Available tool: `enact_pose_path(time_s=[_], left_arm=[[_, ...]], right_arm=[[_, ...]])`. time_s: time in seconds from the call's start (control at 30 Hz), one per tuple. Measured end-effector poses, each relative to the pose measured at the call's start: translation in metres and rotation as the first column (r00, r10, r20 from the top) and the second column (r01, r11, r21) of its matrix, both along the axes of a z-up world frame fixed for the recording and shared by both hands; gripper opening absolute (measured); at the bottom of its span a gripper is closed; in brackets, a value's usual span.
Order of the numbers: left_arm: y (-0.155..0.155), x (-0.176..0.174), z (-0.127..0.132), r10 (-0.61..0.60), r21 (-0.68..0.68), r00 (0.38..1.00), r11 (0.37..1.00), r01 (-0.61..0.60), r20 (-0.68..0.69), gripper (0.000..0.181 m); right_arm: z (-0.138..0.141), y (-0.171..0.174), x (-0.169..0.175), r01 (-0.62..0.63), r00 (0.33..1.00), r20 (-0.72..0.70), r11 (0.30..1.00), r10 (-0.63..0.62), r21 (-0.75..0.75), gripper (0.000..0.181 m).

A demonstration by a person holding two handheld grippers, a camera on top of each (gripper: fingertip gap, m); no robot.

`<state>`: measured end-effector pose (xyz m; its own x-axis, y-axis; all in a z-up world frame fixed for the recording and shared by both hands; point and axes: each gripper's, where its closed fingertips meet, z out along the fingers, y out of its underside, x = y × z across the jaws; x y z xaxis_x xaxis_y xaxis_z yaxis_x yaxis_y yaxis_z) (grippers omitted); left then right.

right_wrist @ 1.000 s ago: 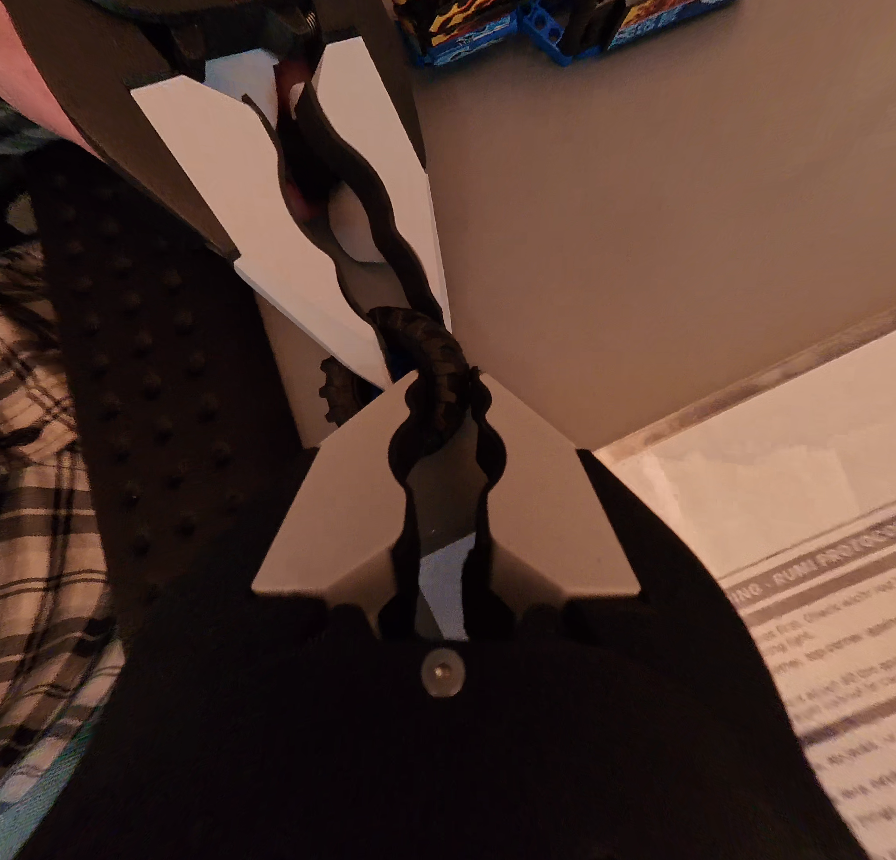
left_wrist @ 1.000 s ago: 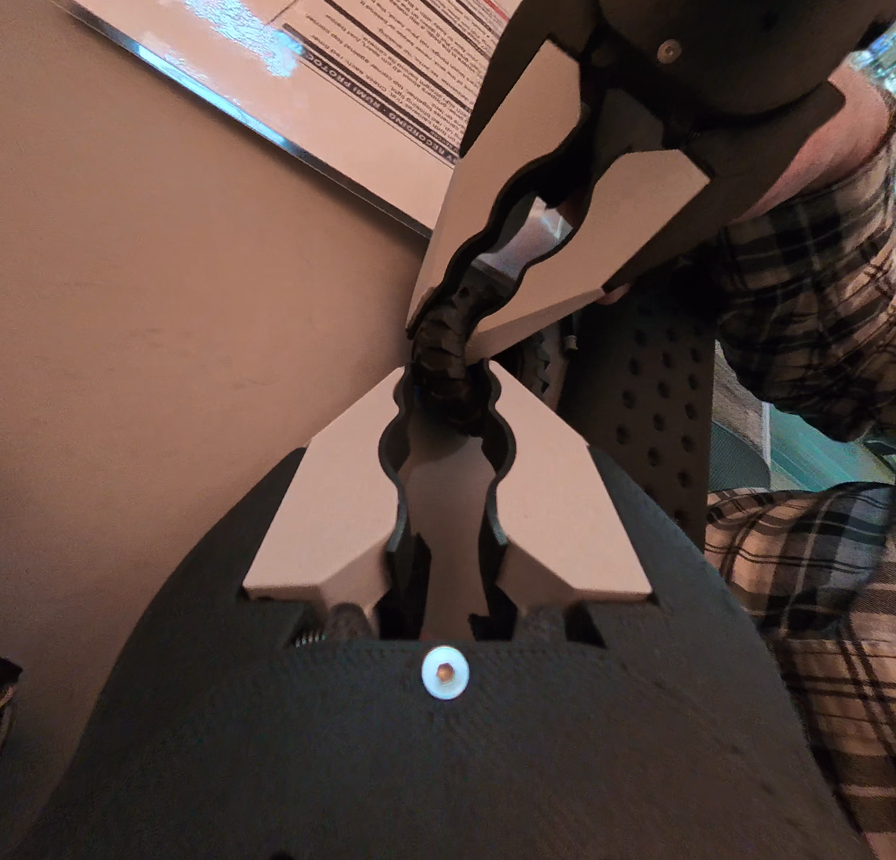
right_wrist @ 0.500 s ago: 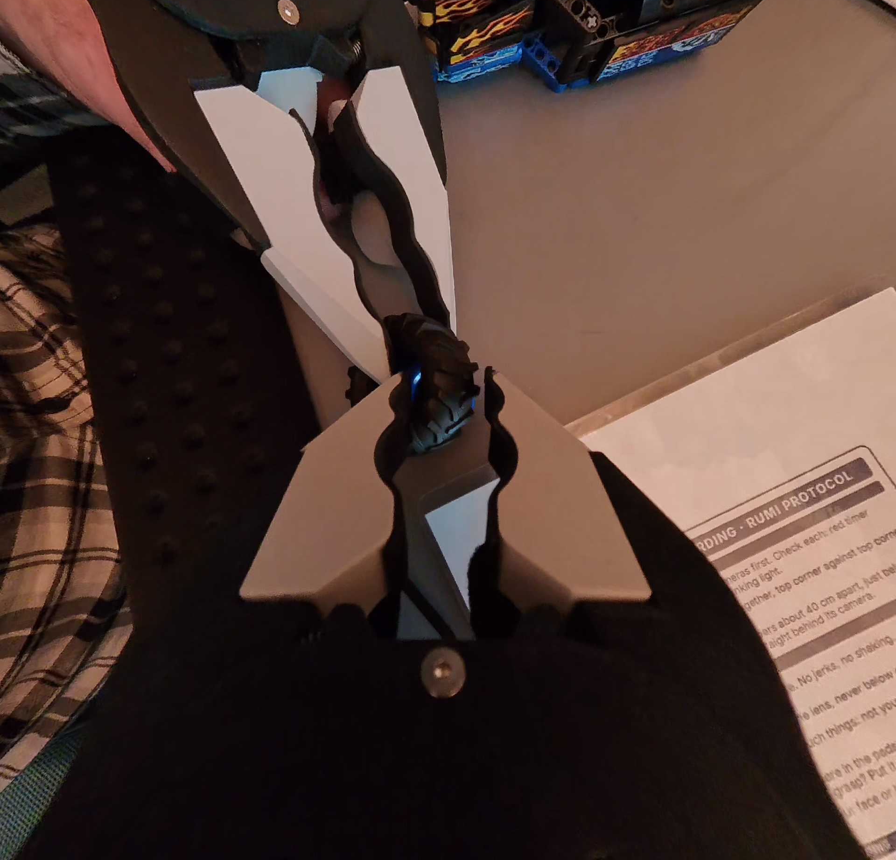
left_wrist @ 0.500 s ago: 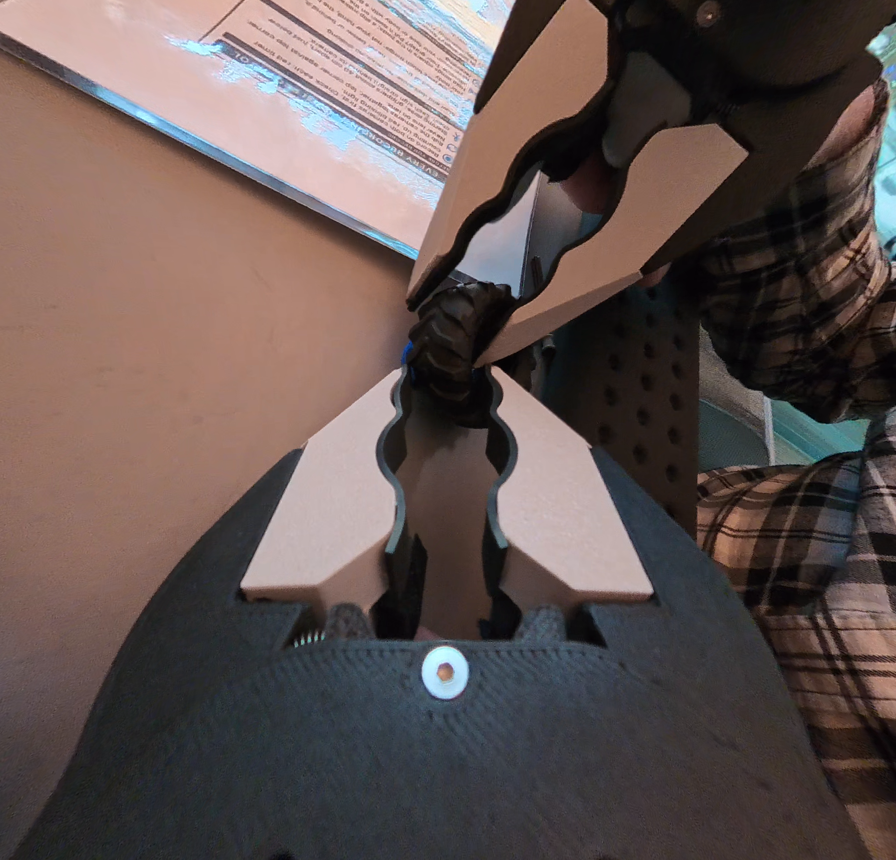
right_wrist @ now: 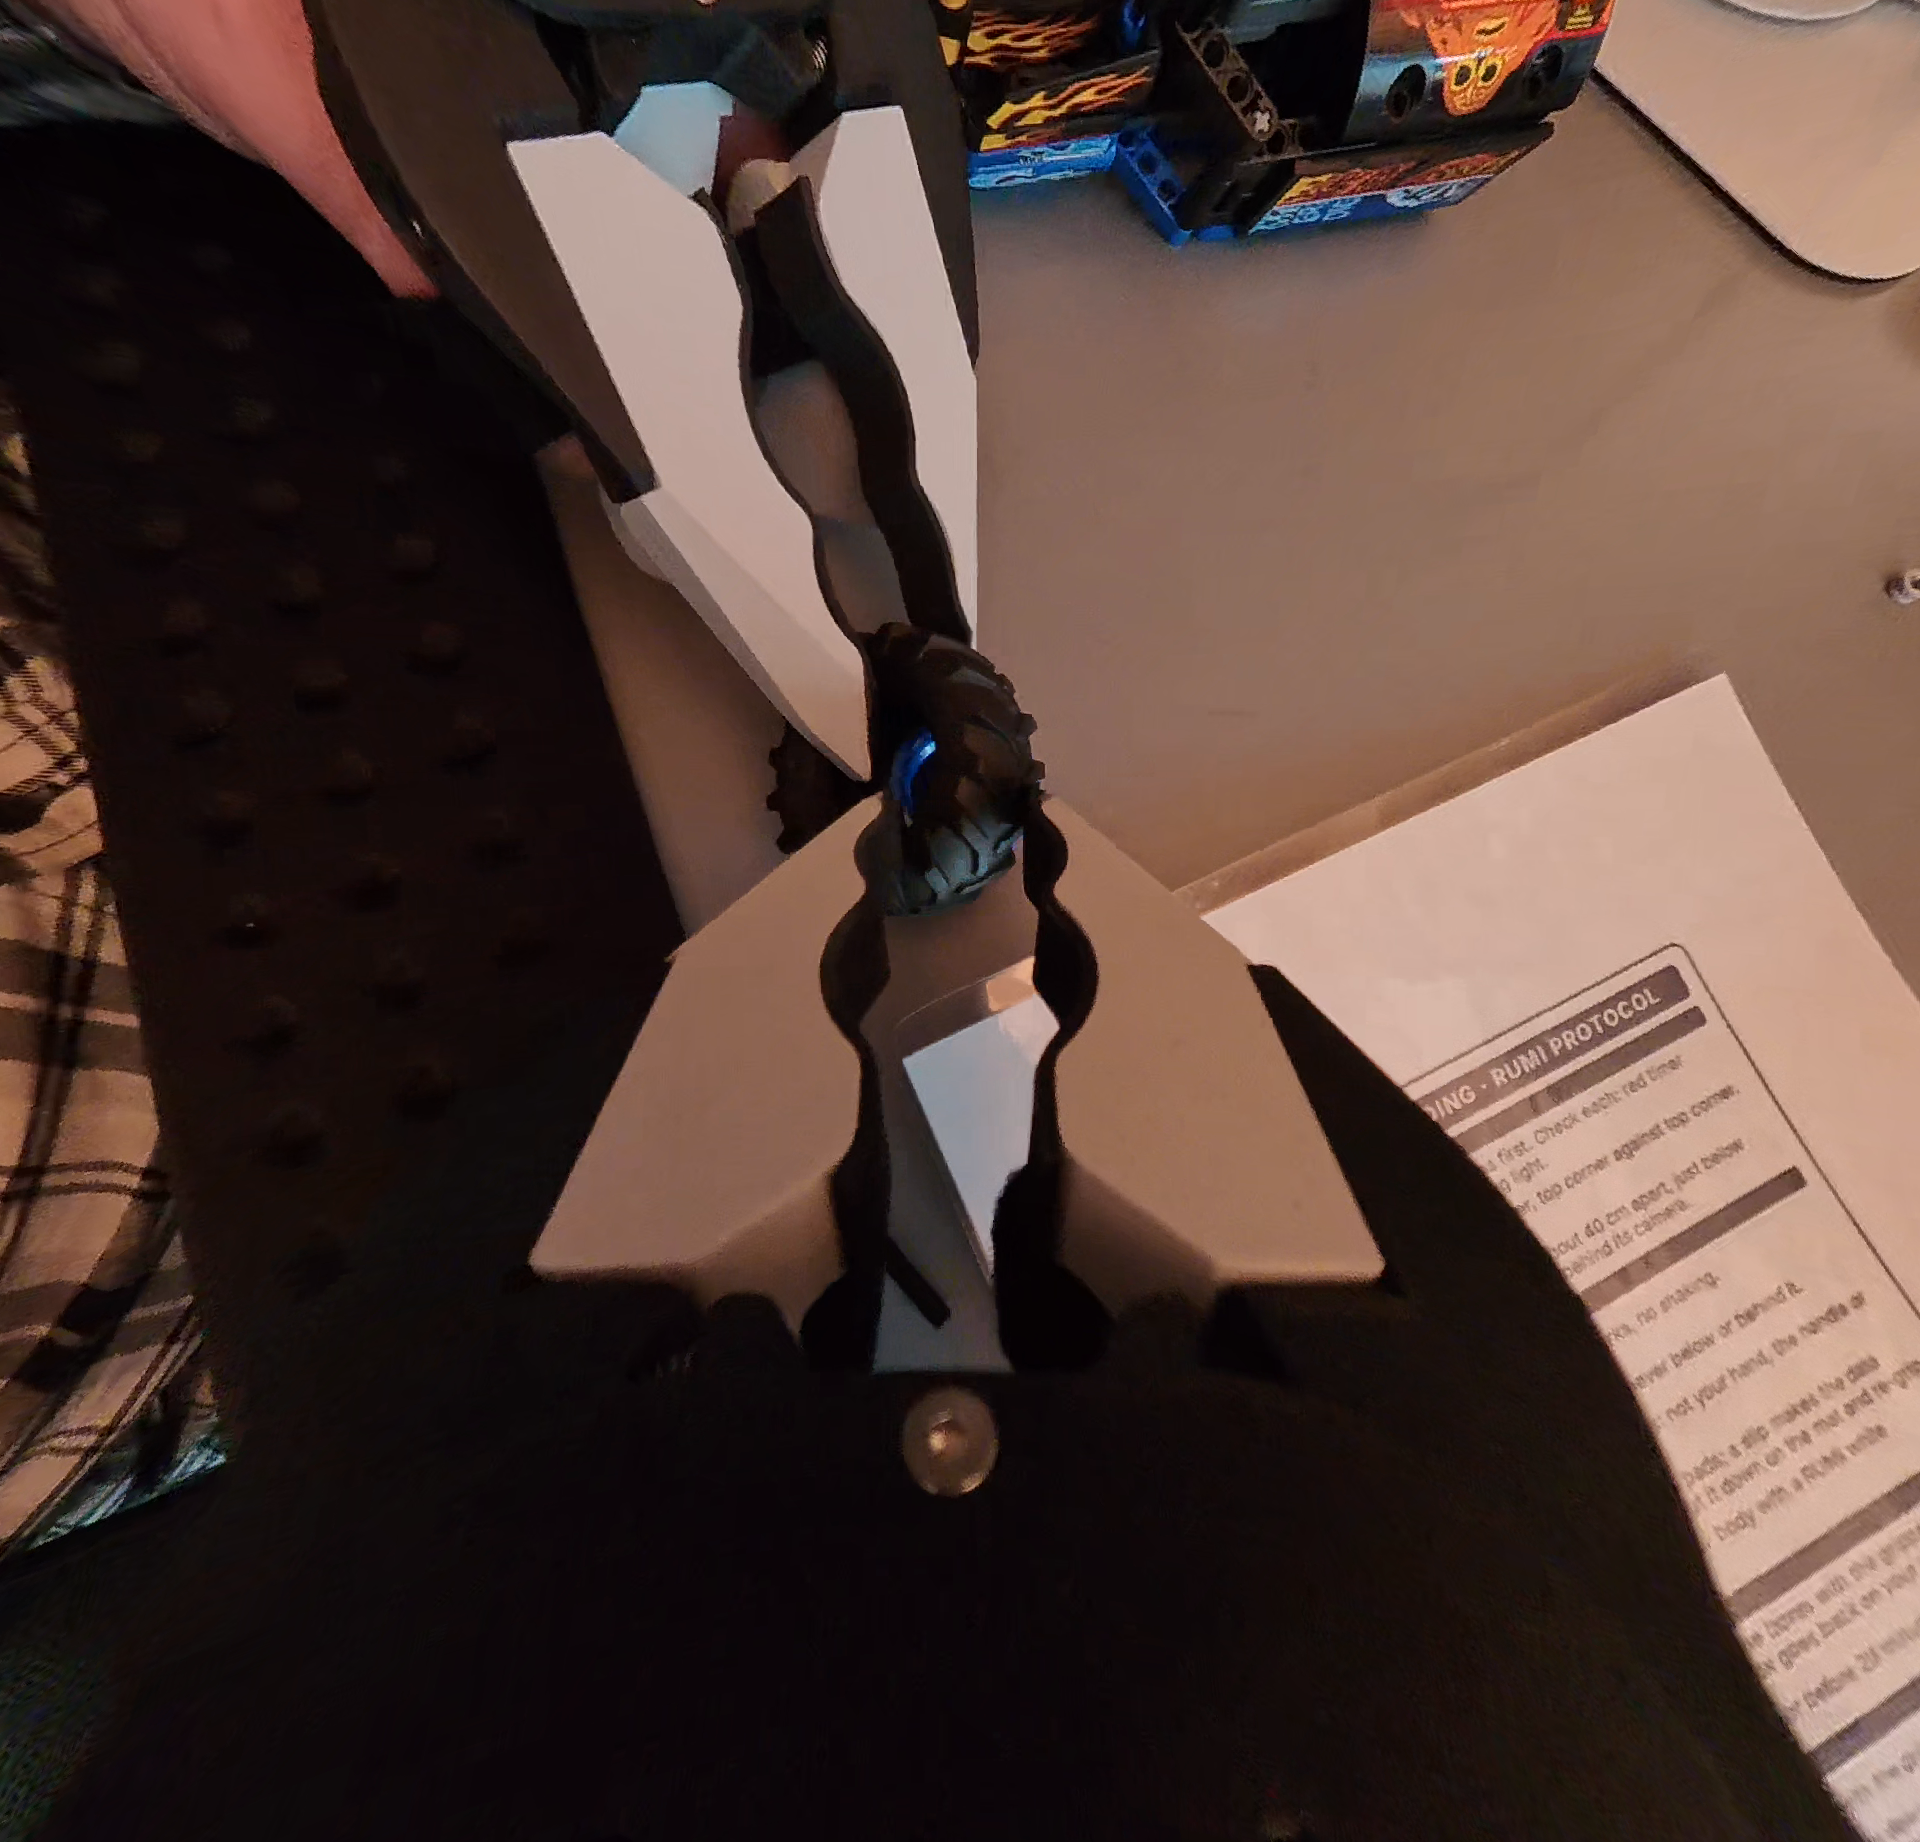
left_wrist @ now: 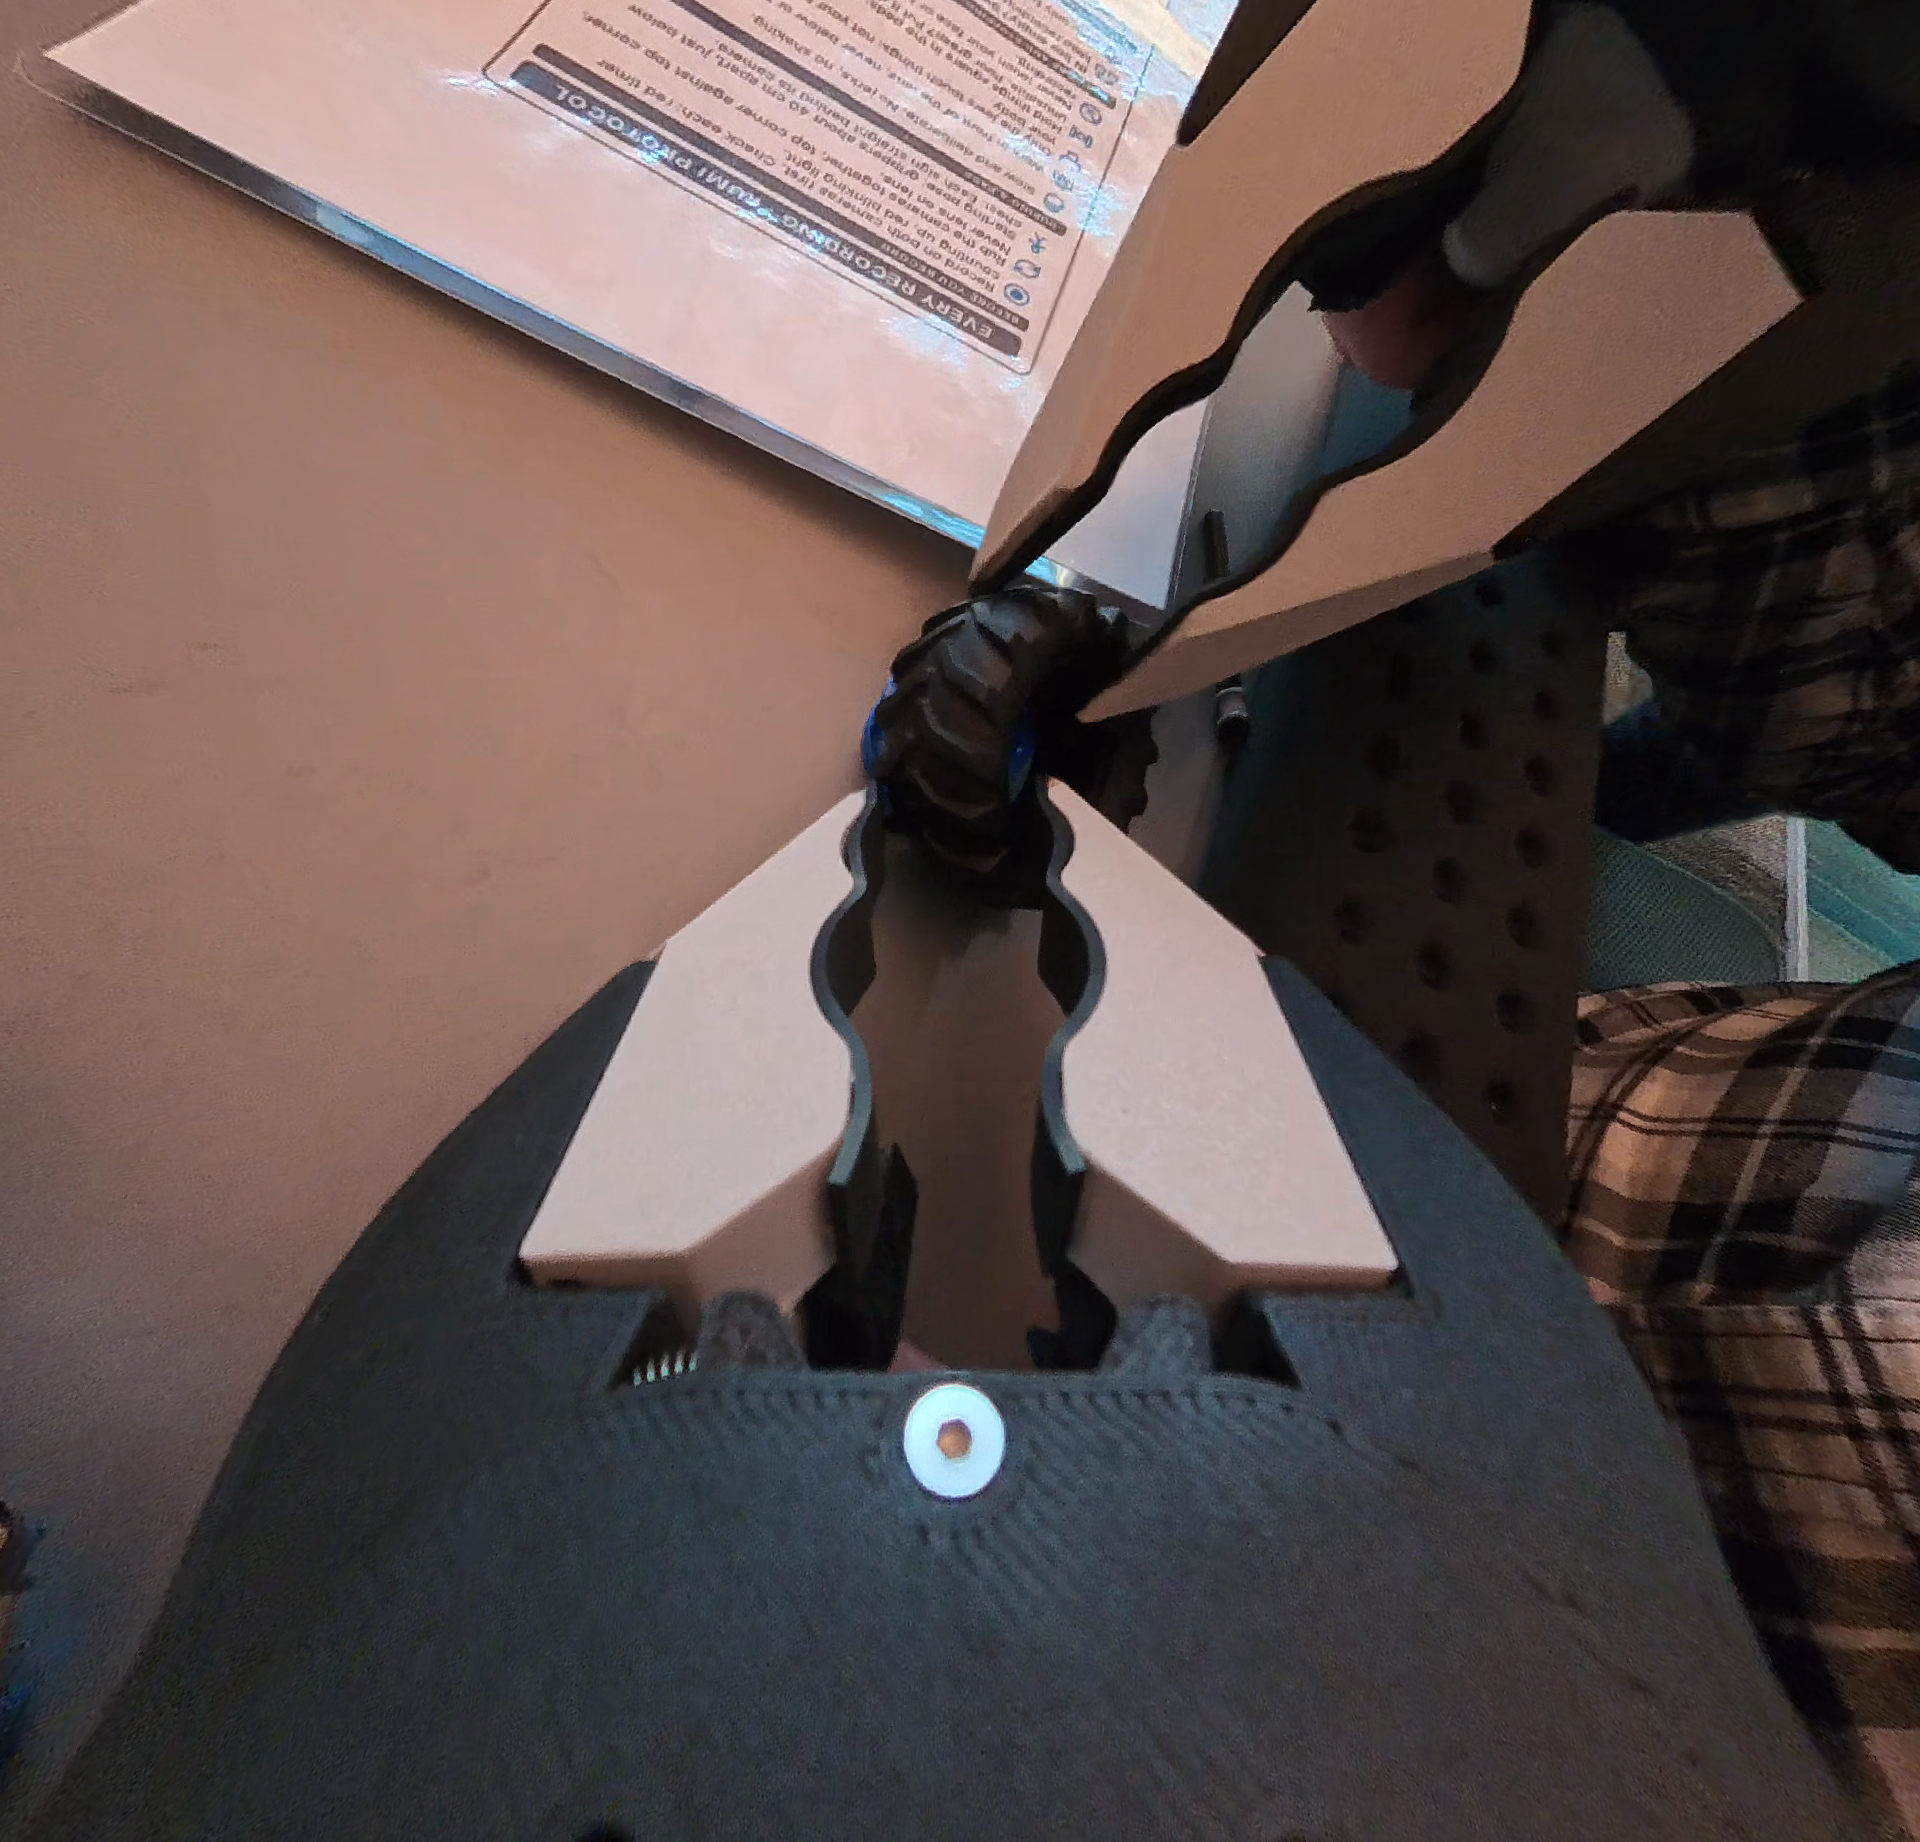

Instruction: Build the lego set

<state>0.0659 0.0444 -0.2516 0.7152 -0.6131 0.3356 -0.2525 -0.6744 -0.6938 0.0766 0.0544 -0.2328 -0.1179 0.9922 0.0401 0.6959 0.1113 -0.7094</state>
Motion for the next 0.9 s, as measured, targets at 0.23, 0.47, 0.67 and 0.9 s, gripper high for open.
enact_pose_path(time_s=[0.23, 0.47, 0.67, 0.9], left_arm=[[0.001, -0.002, -0.004, 0.015, -0.017, 0.999, 1.000, -0.016, -0.048, 0.024], [0.006, -0.003, -0.001, -0.006, -0.009, 0.997, 1.000, 0.005, -0.077, 0.026], [0.012, 0.004, 0.009, -0.017, 0.017, 1.000, 1.000, 0.017, -0.003, 0.028], [0.018, 0.007, 0.001, -0.012, 0.013, 1.000, 1.000, 0.012, -0.028, 0.027]], right_arm=[[-0.004, 0.004, -0.004, 0.031, 0.999, 0.018, 0.999, -0.031, -0.008, 0.018], [-0.004, 0.010, -0.007, 0.059, 0.998, -0.001, 0.990, -0.059, -0.125, 0.018], [-0.001, 0.007, -0.004, 0.009, 0.999, -0.032, 0.985, -0.015, -0.174, 0.018], [0.000, 0.015, -0.005, 0.054, 0.997, -0.047, 0.984, -0.063, -0.169, 0.015]])
